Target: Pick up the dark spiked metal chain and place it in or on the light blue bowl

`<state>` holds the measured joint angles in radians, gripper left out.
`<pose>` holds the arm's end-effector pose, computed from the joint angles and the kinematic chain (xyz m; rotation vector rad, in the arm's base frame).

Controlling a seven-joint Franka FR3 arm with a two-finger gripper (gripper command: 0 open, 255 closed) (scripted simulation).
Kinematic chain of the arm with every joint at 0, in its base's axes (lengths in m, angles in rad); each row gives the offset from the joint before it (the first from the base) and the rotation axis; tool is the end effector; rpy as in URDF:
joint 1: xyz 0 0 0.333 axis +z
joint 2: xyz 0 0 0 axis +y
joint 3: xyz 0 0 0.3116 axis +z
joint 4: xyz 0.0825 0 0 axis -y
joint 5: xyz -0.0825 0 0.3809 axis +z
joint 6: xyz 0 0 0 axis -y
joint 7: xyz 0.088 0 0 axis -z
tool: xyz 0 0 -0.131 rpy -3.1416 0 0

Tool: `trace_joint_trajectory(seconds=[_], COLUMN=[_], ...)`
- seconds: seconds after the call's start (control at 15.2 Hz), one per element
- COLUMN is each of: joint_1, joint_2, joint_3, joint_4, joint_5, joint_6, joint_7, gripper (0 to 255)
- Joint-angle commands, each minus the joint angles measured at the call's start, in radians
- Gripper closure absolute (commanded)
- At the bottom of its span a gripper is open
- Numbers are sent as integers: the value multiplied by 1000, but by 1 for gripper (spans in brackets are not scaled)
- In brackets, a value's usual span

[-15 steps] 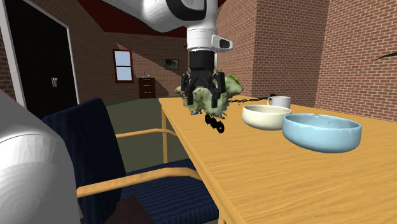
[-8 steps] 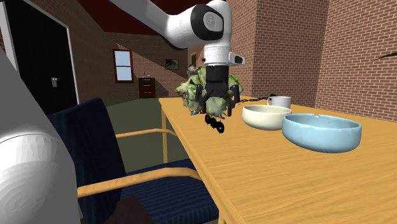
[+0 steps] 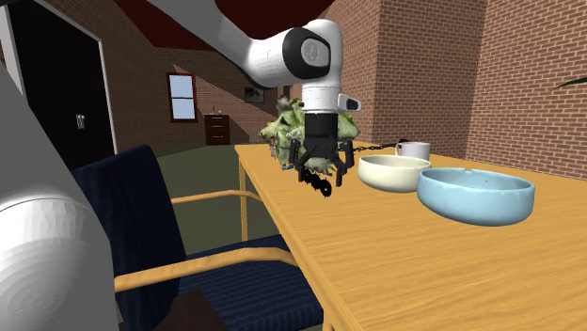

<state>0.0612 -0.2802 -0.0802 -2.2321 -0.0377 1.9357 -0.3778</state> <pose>0.4632 -0.0135 0.4573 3.0769 0.5851 -0.0299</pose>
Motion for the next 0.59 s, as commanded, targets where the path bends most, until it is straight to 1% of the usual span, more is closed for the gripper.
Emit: trace_joint_trajectory(seconds=[0.0, 0.26, 0.33, 0.53], joint_1=[0, 0, 0, 0], joint_2=[2, 2, 2, 2], joint_3=[0, 0, 0, 0], joint_4=[-1, -1, -1, -1], joint_5=[0, 0, 0, 0], joint_6=[3, 3, 3, 3], joint_7=[0, 0, 0, 0], gripper=[0, 0, 255, 255])
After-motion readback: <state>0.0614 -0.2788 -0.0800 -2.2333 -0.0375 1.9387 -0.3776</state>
